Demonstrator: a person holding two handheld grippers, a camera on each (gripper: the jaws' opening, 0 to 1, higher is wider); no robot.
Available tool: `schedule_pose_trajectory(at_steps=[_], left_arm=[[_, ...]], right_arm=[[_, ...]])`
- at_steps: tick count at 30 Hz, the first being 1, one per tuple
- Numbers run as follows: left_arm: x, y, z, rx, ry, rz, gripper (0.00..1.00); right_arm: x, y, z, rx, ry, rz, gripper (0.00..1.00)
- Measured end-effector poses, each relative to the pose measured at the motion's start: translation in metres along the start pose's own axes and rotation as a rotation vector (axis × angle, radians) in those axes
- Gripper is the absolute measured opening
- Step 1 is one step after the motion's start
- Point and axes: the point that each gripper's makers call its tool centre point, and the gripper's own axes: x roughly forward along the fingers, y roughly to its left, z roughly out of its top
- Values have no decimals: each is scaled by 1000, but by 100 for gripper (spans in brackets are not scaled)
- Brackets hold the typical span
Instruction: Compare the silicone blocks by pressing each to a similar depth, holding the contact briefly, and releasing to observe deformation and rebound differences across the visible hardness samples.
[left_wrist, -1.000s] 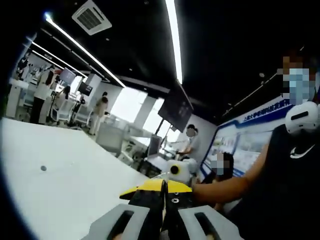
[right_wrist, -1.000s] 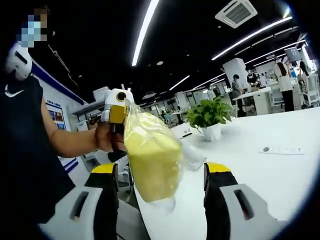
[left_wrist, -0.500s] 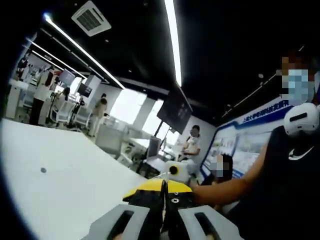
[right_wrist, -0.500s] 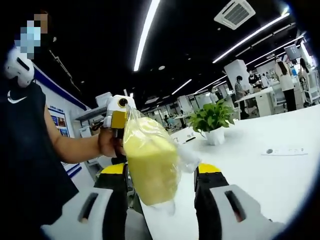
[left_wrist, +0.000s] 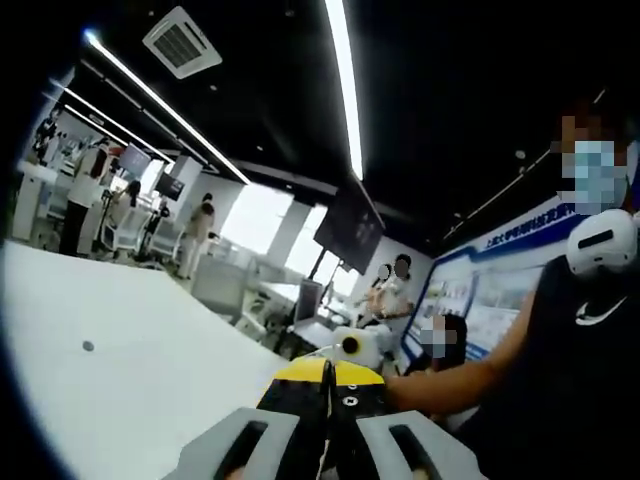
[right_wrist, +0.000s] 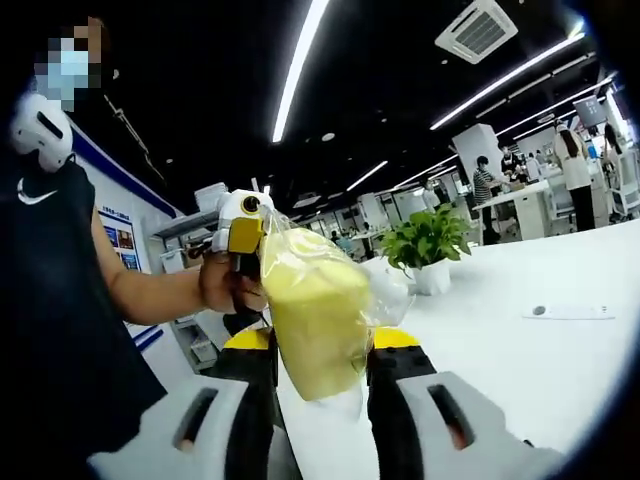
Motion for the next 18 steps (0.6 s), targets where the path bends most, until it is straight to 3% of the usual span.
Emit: schedule_pose_trajectory(at_steps=[18], left_arm=[[-4,1,-1,5,-8,17,0]], right_arm=[[1,2,-2,34,23,3,21]])
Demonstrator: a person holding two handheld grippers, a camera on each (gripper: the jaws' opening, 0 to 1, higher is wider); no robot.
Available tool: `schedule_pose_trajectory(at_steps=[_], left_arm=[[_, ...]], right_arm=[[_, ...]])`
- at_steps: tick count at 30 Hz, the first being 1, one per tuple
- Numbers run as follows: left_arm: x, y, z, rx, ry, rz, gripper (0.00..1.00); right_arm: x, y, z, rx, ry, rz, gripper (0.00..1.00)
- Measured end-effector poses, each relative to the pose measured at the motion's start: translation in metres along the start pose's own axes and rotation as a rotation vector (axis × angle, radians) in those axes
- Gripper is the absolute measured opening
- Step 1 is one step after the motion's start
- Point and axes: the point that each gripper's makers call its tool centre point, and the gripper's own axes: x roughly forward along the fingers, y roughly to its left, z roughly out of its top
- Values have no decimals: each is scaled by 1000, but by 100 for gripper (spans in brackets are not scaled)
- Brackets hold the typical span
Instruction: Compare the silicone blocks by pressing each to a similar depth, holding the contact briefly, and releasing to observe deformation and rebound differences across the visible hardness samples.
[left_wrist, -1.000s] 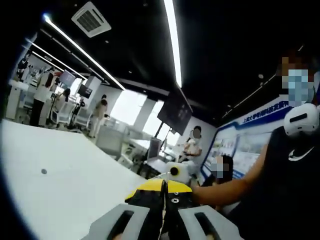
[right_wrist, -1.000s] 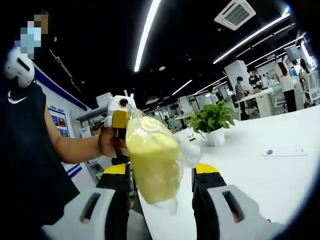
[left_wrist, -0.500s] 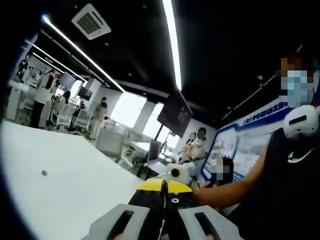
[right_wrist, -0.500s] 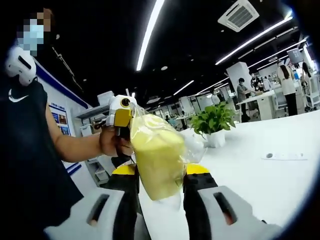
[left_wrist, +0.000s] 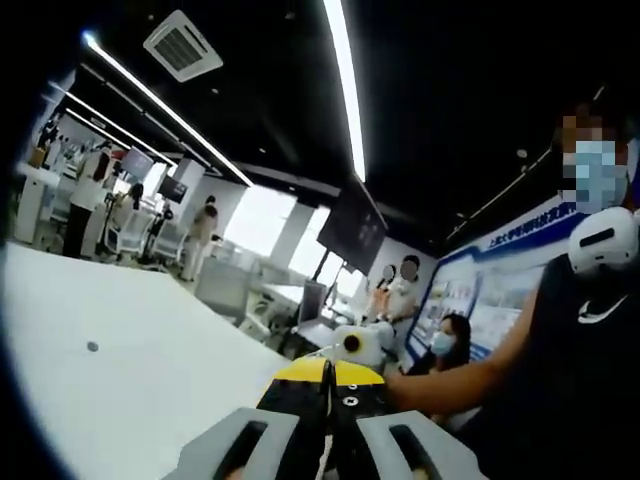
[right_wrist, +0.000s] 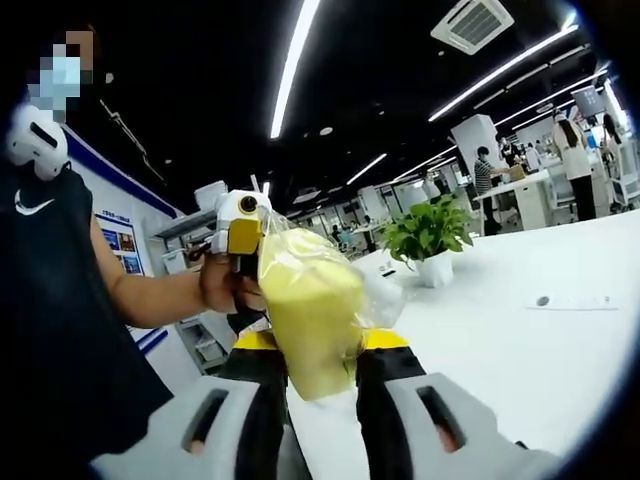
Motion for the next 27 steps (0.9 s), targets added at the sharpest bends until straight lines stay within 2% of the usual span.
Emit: schedule_pose_trajectory(at_steps=[5,6,9,18,27], left_arm=[[0,0,1,7,-6,1,0],[0,0,1,6,-7,2,0],[-1,1,0,12,-12,7,0],[-1,4,-1,-7,-8,17,0],[-3,6,-3,25,0,32,0]], right_arm=[[0,-1,2,9,5,-8,16],[0,2,-1,59,23,8,15],[1,1,0,42,24,1,13],[2,1,-2,74,33,3,7],[2,2,-5,98,68,-5,5]])
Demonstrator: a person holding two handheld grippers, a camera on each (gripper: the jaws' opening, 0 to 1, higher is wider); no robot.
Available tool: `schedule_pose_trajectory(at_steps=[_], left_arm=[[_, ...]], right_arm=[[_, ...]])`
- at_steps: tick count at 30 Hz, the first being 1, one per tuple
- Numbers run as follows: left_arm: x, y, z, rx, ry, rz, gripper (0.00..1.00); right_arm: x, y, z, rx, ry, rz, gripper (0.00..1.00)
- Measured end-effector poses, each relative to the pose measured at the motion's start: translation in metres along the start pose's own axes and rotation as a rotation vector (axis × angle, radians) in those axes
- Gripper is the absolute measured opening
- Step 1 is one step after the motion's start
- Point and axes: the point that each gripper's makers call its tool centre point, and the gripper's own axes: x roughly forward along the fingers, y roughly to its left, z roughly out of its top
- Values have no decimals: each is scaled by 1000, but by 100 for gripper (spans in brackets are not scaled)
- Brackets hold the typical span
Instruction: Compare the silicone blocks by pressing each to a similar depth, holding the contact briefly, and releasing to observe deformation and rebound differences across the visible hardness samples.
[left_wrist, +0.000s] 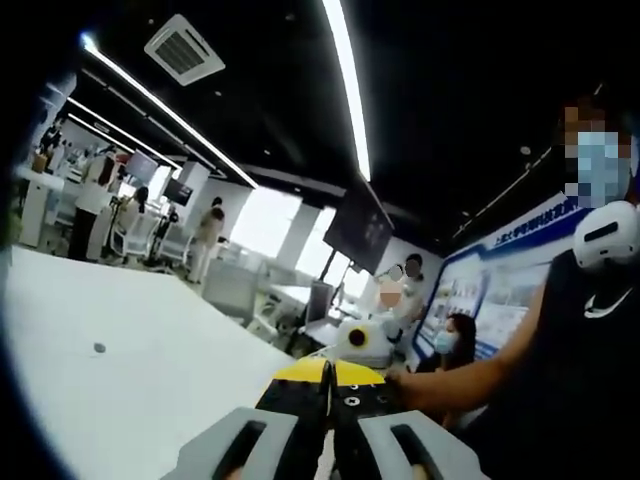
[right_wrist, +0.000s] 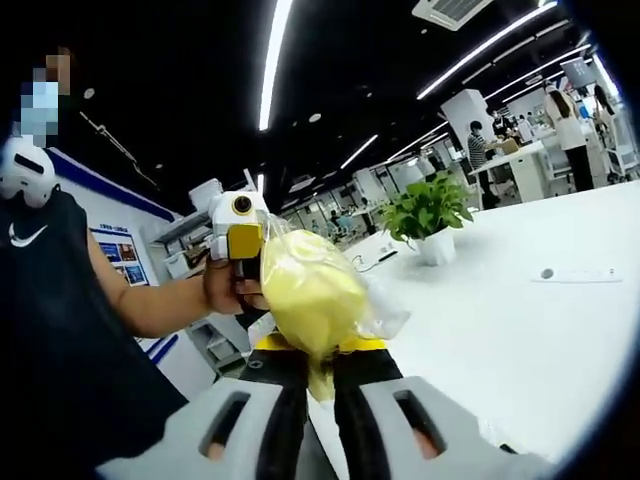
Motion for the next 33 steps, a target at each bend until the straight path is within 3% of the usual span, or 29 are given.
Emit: schedule_pose_trajectory(at_steps=[33], left_arm=[[-5,1,-5,83,13,7,0]], right_arm=[[2,5,-8,11,46,4,3]])
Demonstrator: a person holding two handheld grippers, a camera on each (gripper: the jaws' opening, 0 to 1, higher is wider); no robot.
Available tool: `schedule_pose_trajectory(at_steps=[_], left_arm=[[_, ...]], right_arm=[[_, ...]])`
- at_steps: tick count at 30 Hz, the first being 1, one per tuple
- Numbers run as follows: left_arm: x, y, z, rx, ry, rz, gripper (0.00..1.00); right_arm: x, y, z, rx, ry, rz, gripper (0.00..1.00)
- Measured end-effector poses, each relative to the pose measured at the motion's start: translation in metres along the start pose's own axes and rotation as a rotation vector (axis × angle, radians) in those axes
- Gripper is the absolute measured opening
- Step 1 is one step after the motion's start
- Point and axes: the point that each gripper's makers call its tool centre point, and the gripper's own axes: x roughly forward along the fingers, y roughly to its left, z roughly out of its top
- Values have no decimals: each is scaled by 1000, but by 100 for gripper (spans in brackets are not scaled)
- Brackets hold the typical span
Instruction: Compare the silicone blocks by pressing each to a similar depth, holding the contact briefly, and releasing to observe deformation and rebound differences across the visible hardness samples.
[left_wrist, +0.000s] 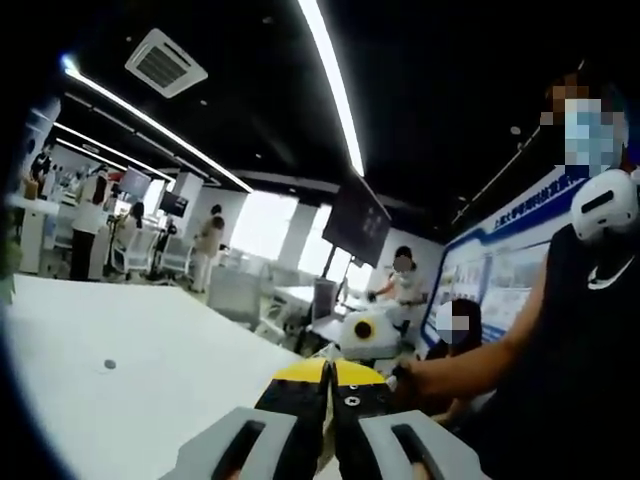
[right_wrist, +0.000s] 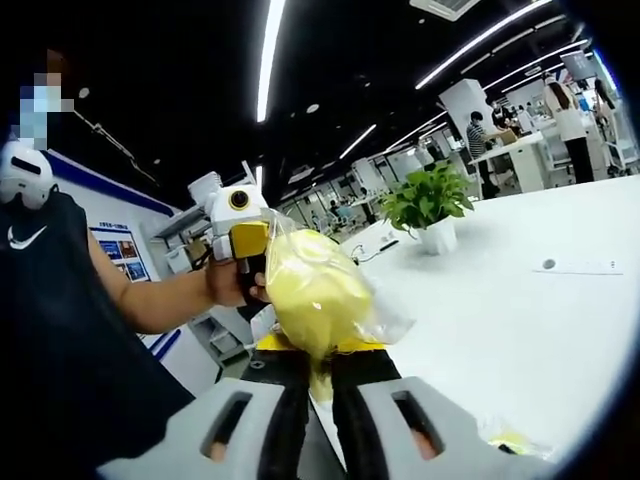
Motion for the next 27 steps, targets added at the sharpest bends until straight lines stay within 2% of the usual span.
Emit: schedule_pose_trajectory(at_steps=[5,11,14,21,27], left_arm=[[0,1,0,7,-2,1,0],[-1,5,-1,-33,0,10,0],[-1,7,-2,-78,11,21,0],[-1,5,-1,-40,4,17,0],[1,1,5,-28,-4,7,0]], right_arm=[[1,1,0,-15,3,2,3],[3,1,-1,-16,14,6,3],[3,-1,-2,-12,15,2,3],[3,-3,0,-22,5,-6,3],[2,-2,6,-28,-35,-9,6]])
